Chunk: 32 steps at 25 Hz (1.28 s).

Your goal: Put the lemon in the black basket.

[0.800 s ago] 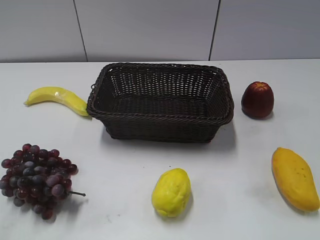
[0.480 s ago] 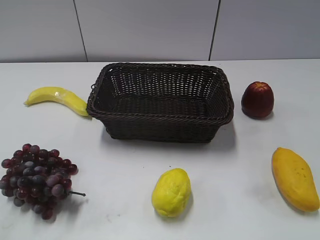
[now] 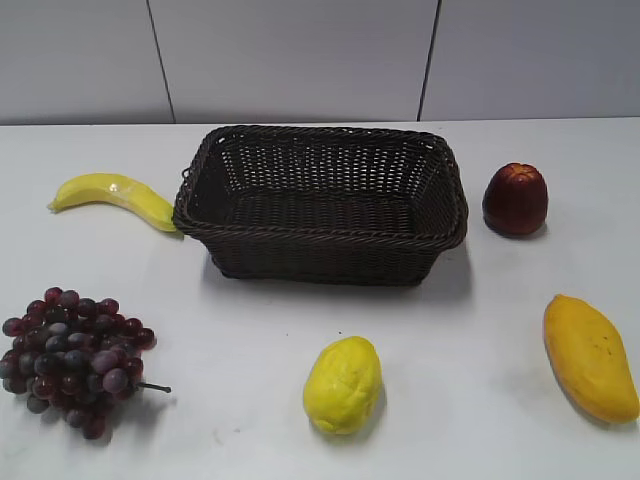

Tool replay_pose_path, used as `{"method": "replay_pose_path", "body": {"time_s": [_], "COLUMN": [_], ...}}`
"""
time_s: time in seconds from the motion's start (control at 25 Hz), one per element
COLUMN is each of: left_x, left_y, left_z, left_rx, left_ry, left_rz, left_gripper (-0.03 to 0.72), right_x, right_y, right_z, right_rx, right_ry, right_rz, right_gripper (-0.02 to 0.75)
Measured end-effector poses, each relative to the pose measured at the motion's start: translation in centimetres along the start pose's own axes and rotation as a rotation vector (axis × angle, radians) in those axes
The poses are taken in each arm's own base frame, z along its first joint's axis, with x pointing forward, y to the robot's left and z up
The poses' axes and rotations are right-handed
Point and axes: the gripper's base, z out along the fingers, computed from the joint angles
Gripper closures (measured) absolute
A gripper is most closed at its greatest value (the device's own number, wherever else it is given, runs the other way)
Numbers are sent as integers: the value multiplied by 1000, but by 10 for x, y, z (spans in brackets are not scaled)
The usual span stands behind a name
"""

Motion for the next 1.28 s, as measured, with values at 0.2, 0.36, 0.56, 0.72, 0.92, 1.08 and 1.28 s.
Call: {"method": "replay_pose_path", "body": {"time_s": [0.2, 0.36, 0.56, 0.72, 0.92, 1.08, 1.28], "left_x": [-26, -46, -84, -100, -88, -52, -8], "left_y": [-6, -16, -29, -53, -119, -174, -222], "left_z": [38, 84, 139, 184, 217, 229, 245], "left_rx": [93, 238, 434, 559, 683, 690, 675], "left_ry": [45, 213, 392, 506, 678, 847, 1036], "left_rz": [-113, -116, -73, -19, 126, 289, 322], "left_gripper": [93, 93, 93, 95, 95, 95, 90], "right_x": [0, 0, 0, 0, 0, 0, 0], "right_y": [0, 0, 0, 0, 0, 0, 0], "right_z": [0, 0, 0, 0, 0, 0, 0], "right_rx": [0, 0, 0, 0, 0, 0, 0], "right_ry": [0, 0, 0, 0, 0, 0, 0], "right_rz": [0, 0, 0, 0, 0, 0, 0], "right_gripper": [148, 148, 148, 148, 148, 148, 148]}}
